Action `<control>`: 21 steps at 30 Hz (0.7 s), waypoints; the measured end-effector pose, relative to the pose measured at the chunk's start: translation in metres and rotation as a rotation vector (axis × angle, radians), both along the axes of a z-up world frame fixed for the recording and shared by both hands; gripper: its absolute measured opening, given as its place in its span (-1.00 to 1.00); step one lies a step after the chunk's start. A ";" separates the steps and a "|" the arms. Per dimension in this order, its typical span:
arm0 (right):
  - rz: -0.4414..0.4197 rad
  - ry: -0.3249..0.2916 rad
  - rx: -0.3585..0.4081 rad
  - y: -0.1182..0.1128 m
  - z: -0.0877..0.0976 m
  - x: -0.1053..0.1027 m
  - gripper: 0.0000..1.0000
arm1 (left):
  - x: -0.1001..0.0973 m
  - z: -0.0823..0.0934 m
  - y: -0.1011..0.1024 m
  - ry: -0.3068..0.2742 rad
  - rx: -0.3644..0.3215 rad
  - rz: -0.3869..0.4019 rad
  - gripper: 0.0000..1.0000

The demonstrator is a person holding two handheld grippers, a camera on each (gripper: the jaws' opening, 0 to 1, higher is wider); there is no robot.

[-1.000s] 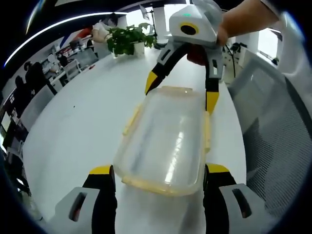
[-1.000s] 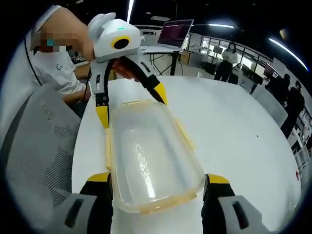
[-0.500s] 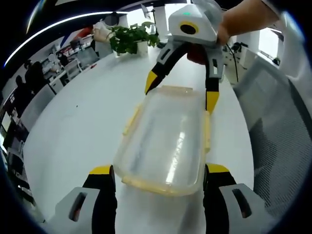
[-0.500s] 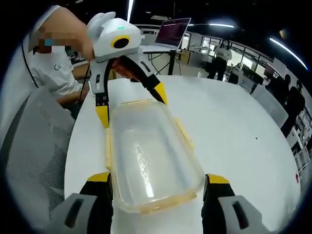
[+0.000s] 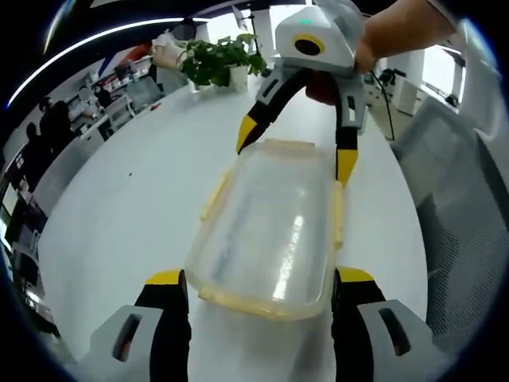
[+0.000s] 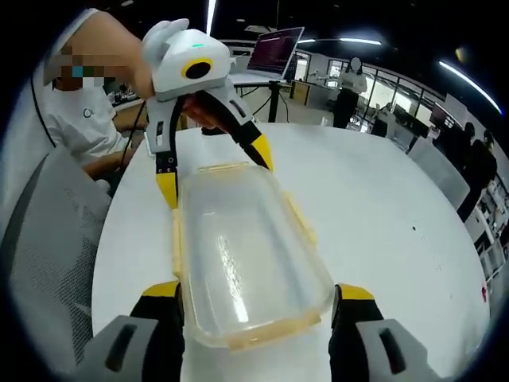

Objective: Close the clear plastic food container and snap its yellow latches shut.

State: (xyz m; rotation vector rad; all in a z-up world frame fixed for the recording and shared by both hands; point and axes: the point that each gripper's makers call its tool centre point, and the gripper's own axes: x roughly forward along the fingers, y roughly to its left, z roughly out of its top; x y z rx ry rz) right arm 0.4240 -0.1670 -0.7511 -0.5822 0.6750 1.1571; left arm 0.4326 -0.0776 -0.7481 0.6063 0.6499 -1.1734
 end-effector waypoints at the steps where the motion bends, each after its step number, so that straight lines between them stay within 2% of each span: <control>1: 0.001 0.000 0.000 0.000 0.000 0.001 0.50 | 0.001 0.000 0.000 0.000 0.001 -0.001 0.42; 15: -0.004 -0.004 -0.001 -0.002 0.000 0.025 0.50 | 0.024 0.000 -0.002 -0.001 0.012 -0.006 0.42; 21: 0.002 -0.001 -0.010 -0.002 0.000 0.027 0.51 | 0.025 0.001 -0.002 -0.001 0.005 -0.001 0.42</control>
